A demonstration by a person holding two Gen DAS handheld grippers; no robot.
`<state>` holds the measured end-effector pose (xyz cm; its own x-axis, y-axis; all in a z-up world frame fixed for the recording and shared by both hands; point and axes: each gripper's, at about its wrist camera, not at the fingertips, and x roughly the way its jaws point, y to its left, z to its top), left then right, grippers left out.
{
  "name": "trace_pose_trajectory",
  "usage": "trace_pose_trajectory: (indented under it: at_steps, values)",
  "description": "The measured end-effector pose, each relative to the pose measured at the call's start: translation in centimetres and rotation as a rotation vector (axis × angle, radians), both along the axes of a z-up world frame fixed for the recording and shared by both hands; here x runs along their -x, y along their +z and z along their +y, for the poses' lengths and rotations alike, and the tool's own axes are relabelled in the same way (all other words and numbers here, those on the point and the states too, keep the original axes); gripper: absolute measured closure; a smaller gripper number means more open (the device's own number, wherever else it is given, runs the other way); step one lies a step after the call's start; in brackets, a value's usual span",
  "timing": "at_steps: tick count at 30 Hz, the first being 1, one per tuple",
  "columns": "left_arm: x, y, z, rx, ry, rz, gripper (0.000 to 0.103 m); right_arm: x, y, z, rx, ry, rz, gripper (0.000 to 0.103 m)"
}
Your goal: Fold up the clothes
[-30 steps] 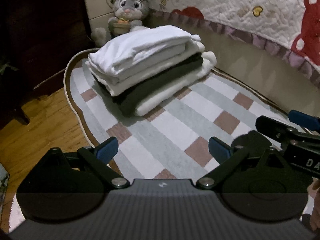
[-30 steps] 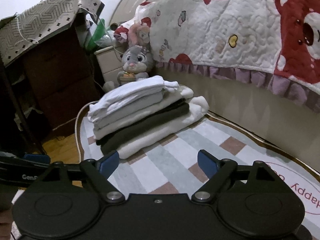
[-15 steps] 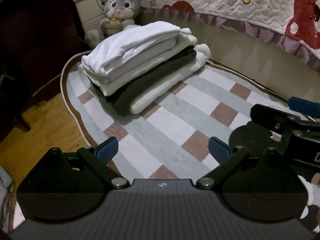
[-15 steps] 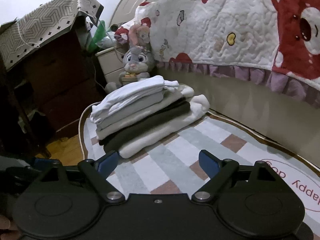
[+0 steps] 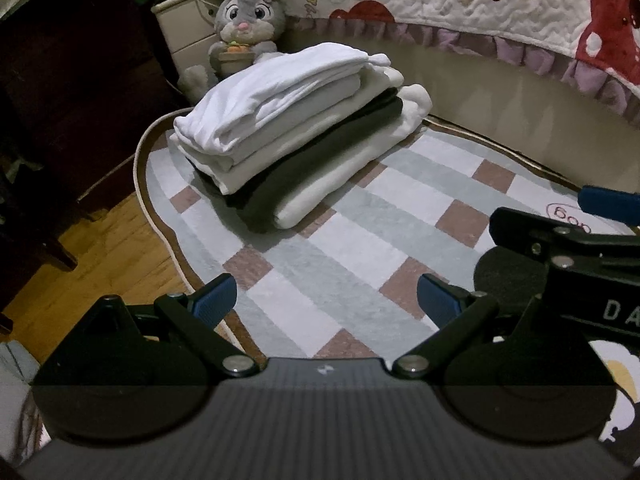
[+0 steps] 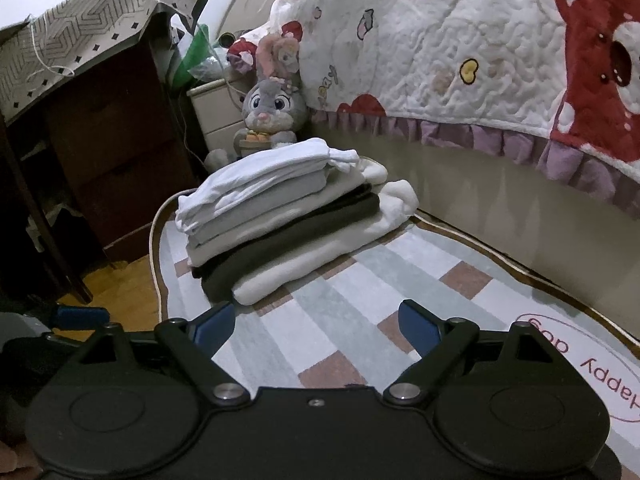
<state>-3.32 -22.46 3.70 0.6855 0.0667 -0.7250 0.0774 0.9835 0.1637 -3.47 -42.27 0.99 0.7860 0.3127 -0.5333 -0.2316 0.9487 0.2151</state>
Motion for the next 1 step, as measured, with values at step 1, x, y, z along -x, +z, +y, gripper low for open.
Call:
trace_pose_trajectory:
  at_steps: [1]
  values:
    - [-0.01, -0.01, 0.08, 0.004, 0.0, 0.003, 0.005, -0.07, 0.09, 0.14, 0.007, -0.001, 0.0, 0.012]
